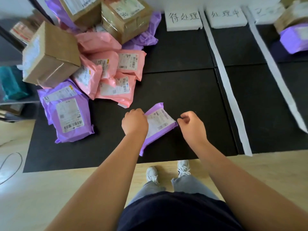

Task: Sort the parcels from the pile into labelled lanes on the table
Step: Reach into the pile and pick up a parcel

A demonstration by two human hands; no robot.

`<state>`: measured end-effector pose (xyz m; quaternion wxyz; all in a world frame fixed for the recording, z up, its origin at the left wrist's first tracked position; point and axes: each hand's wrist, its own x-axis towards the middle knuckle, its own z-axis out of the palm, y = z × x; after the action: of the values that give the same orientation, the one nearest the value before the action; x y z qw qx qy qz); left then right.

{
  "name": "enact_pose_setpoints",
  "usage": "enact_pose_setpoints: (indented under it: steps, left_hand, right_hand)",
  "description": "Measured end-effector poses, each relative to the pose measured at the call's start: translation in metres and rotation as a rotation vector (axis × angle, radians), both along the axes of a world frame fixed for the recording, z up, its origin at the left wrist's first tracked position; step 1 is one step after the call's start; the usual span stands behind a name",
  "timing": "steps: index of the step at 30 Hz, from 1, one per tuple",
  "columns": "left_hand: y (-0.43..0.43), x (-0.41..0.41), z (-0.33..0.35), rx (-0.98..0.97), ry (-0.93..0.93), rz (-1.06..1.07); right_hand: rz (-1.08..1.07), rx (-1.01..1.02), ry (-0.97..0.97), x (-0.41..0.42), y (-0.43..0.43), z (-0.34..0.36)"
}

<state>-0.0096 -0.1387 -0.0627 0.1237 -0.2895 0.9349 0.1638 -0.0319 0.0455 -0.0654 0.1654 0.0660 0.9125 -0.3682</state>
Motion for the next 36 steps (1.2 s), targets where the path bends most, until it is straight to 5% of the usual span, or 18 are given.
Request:
enact_pose_setpoints:
  steps: [5, 13, 21, 29, 36]
  left_hand:
    - [0.013, 0.019, -0.005, 0.276, 0.052, 0.228]
    - [0.016, 0.022, -0.001, 0.551, 0.089, 0.268]
    - [0.013, 0.017, 0.037, 0.828, 0.314, 0.493]
    - [0.011, 0.013, 0.115, 0.915, 0.676, 0.36]
    - [0.004, 0.02, 0.151, 0.886, 0.795, 0.296]
  right_hand:
    - [0.038, -0.029, -0.153, 0.005, -0.003, -0.006]
    - [0.201, 0.042, -0.212, 0.004, -0.006, -0.009]
    - [0.052, -0.169, -0.072, -0.003, -0.002, 0.032]
    - [0.044, -0.333, 0.186, -0.015, 0.0, 0.102]
    - [0.102, -0.539, 0.316, -0.008, -0.006, 0.152]
